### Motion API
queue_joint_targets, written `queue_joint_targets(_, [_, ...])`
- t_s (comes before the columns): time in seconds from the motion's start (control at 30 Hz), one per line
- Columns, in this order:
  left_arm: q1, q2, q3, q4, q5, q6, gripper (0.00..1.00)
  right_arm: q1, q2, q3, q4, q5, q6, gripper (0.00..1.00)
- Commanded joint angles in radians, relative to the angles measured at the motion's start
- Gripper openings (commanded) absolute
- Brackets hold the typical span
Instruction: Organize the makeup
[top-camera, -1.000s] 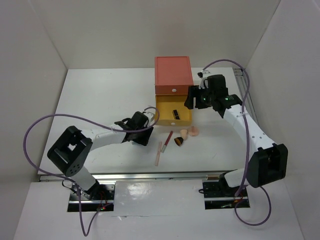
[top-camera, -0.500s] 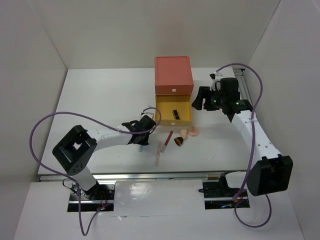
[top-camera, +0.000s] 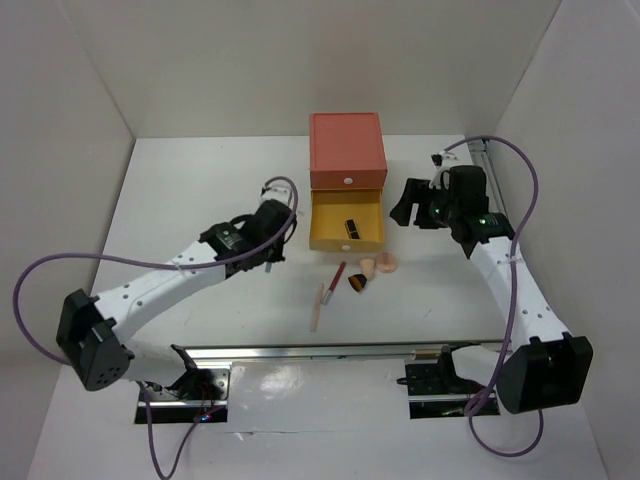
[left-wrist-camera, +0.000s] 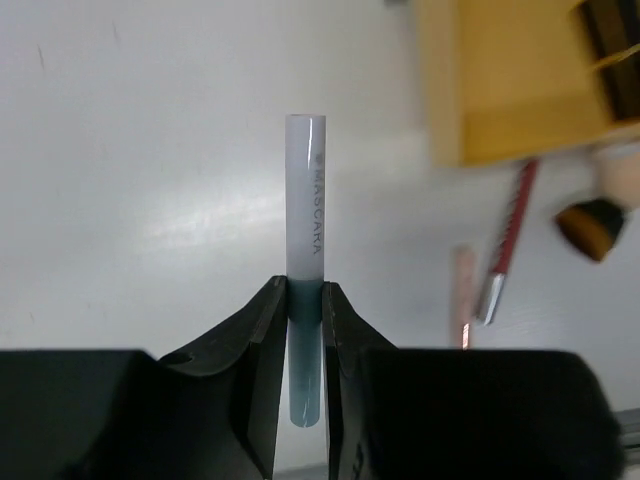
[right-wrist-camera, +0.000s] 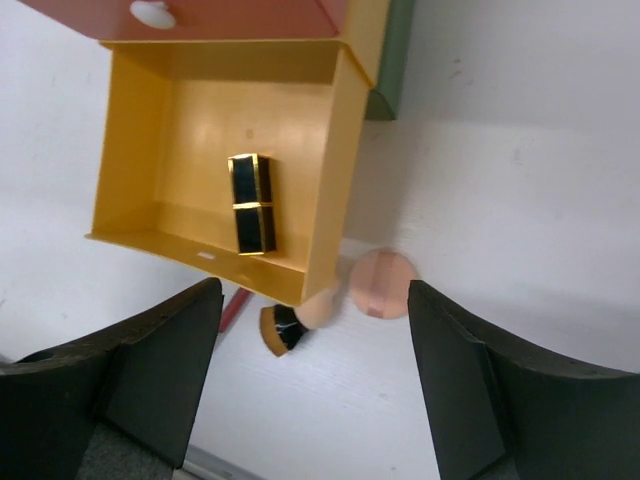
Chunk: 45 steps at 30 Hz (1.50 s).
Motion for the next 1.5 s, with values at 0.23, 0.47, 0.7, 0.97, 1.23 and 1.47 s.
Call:
queue_joint_targets(0.23, [-0.013, 0.217, 0.339, 0.285, 0.204, 0.557, 0.04, -0.047, -0.184, 0.017, -0.072, 0.243, 0.085, 0.94])
queue_joint_targets(0.47, [-0.043, 0.374, 0.462, 0.361, 0.307, 0.729, 0.04, -0.056, -0.207, -0.003, -0.086, 0.253, 0.085, 0.94])
queue_joint_targets(0.7, [-0.043, 0.546, 0.61, 0.33, 0.318, 0.792, 0.14, -0.056, -0.198, -0.036, -0.077, 0.17, 0.065, 0.94])
queue_joint_targets(0.97, [-0.043, 0.537, 0.632, 0.339, 0.342, 0.769, 0.77, -0.056, -0.231, -0.062, -0.068, 0.178, 0.056, 0.97])
queue_joint_targets(1.23, [-0.043, 0.368, 0.562, 0.339, 0.362, 0.691, 1.0, 0.022, -0.231, -0.035, -0.088, 0.092, -0.016, 0.94])
queue_joint_targets(1.47, [-0.043, -0.017, 0.312, 0.246, 0.122, 0.357, 1.0, 0.661, -0.126, -0.004, -0.098, 0.484, 0.089, 0.93])
